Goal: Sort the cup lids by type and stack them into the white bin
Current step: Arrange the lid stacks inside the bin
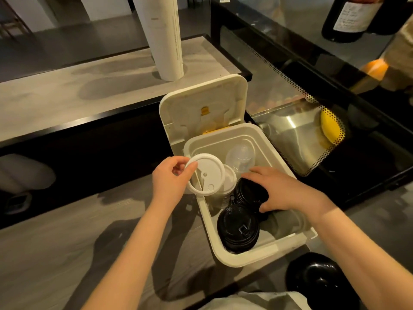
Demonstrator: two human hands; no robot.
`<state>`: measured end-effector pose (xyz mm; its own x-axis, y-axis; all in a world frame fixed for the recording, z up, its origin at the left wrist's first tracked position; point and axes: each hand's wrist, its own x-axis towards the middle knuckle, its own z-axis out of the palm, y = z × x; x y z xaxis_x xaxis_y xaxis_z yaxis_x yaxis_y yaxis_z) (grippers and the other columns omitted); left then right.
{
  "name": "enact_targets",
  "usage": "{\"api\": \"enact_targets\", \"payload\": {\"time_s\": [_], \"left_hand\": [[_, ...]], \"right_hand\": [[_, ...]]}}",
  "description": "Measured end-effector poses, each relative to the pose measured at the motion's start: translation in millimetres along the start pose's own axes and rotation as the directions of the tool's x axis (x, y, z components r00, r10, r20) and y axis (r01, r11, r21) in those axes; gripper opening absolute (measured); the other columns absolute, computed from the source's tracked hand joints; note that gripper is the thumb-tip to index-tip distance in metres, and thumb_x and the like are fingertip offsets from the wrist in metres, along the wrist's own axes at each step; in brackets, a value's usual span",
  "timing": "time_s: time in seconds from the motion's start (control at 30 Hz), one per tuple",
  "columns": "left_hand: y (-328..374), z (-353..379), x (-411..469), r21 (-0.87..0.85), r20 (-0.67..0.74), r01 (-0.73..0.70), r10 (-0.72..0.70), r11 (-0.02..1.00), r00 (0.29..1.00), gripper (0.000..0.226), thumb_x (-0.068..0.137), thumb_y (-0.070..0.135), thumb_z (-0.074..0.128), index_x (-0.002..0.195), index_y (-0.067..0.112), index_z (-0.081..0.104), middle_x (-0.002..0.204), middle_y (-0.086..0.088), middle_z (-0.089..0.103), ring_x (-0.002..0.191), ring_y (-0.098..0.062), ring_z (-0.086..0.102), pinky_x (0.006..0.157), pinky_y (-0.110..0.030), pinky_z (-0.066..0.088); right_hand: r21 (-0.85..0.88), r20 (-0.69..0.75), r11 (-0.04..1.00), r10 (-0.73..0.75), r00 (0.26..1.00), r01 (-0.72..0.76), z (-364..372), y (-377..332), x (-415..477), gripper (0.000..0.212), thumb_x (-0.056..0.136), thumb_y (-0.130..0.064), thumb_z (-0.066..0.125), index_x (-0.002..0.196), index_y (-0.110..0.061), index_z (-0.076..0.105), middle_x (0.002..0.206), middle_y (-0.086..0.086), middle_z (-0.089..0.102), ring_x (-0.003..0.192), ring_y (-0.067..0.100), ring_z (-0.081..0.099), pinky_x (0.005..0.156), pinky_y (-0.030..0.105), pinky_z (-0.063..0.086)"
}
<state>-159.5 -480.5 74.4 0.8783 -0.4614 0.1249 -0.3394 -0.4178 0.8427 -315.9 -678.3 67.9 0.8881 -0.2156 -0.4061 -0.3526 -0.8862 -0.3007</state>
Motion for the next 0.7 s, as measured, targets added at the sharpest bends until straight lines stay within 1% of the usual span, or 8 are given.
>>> {"api": "enact_targets", "payload": {"time_s": [0.1,0.17,0.27,0.3,0.37,0.47,0.6,0.7], "left_hand": [[-1.0,0.5,-1.8,-0.019,0.0,0.004,-0.004,1.0,1.0,0.014,0.083,0.025,0.068,0.094,0.016,0.069,0.084,-0.001,0.064,0.08,-0.014,0.058,0.069,-0.017,0.045],[-2.3,0.3,-3.1,-0.031,0.002,0.0,0.0,1.0,1.0,0.012,0.083,0.025,0.068,0.093,0.018,0.068,0.083,0.0,0.064,0.079,-0.015,0.058,0.07,-0.019,0.046],[-5.5,-1.2,-2.7,-0.02,-0.004,-0.013,0.013,1.0,1.0,0.011,0.084,0.026,0.067,0.092,0.019,0.068,0.082,0.001,0.064,0.079,-0.014,0.058,0.069,-0.018,0.044],[-6.5,-1.8,-2.0,-0.012,-0.008,-0.016,0.016,1.0,1.0,0.013,0.084,0.026,0.067,0.093,0.017,0.068,0.083,0.0,0.064,0.079,-0.014,0.058,0.069,-0.018,0.044],[-7.7,-2.0,0.2,-0.005,-0.014,-0.014,0.014,1.0,1.0,0.015,0.084,0.026,0.067,0.094,0.015,0.069,0.083,-0.001,0.064,0.078,-0.014,0.057,0.068,-0.017,0.043],[-8.9,-2.0,2.2,-0.014,-0.017,-0.005,0.005,1.0,1.0,0.015,0.084,0.025,0.067,0.093,0.015,0.069,0.079,0.003,0.062,0.074,-0.011,0.054,0.067,-0.017,0.042],[-9.9,-3.0,3.1,-0.03,-0.021,-0.014,0.014,0.999,1.0,0.011,0.083,0.024,0.068,0.091,0.016,0.069,0.075,0.006,0.059,0.07,-0.009,0.051,0.066,-0.019,0.042],[-8.9,-1.6,4.1,-0.028,-0.014,-0.012,0.011,1.0,1.0,0.011,0.083,0.025,0.068,0.091,0.017,0.069,0.076,0.005,0.059,0.071,-0.009,0.052,0.066,-0.018,0.042]], "right_hand": [[-0.053,-0.066,0.998,-0.03,0.997,0.027,12.0,0.5,4.0,0.098,0.07,-0.029,0.078,0.147,-0.037,0.019,0.15,-0.008,0.027,0.132,0.017,0.035,0.102,0.03,0.039],[0.023,-0.151,0.999,-0.037,0.988,0.041,11.9,1.4,1.2,0.094,0.07,-0.027,0.077,0.147,-0.035,0.022,0.145,-0.009,0.031,0.129,0.016,0.038,0.102,0.032,0.041],[0.215,-0.275,0.973,-0.018,0.961,0.08,1.3,-2.8,-13.8,0.092,0.069,-0.031,0.076,0.145,-0.037,0.025,0.135,-0.015,0.032,0.128,0.01,0.034,0.104,0.033,0.04],[0.278,-0.263,0.954,-0.032,0.964,0.107,-1.4,-8.1,-19.8,0.09,0.069,-0.031,0.077,0.144,-0.039,0.027,0.13,-0.019,0.032,0.126,0.008,0.034,0.104,0.031,0.039],[0.336,-0.147,0.931,-0.098,0.984,0.143,0.2,-22.8,-28.9,0.087,0.068,-0.031,0.078,0.14,-0.043,0.03,0.124,-0.023,0.031,0.122,0.003,0.034,0.102,0.027,0.038],[0.246,0.025,0.959,-0.154,0.988,0.143,18.6,-39.0,-29.6,0.086,0.067,-0.036,0.08,0.139,-0.041,0.032,0.123,-0.019,0.034,0.122,0.004,0.032,0.103,0.027,0.038],[0.193,0.042,0.974,-0.126,0.991,0.115,30.4,-37.5,-33.1,0.085,0.068,-0.048,0.076,0.14,-0.04,0.031,0.125,-0.015,0.038,0.121,0.007,0.032,0.105,0.029,0.034],[0.241,0.036,0.967,-0.096,0.995,0.085,32.4,-30.7,-36.5,0.072,0.077,-0.046,0.069,0.139,-0.04,0.033,0.128,-0.015,0.038,0.125,0.006,0.032,0.106,0.03,0.034]]}}
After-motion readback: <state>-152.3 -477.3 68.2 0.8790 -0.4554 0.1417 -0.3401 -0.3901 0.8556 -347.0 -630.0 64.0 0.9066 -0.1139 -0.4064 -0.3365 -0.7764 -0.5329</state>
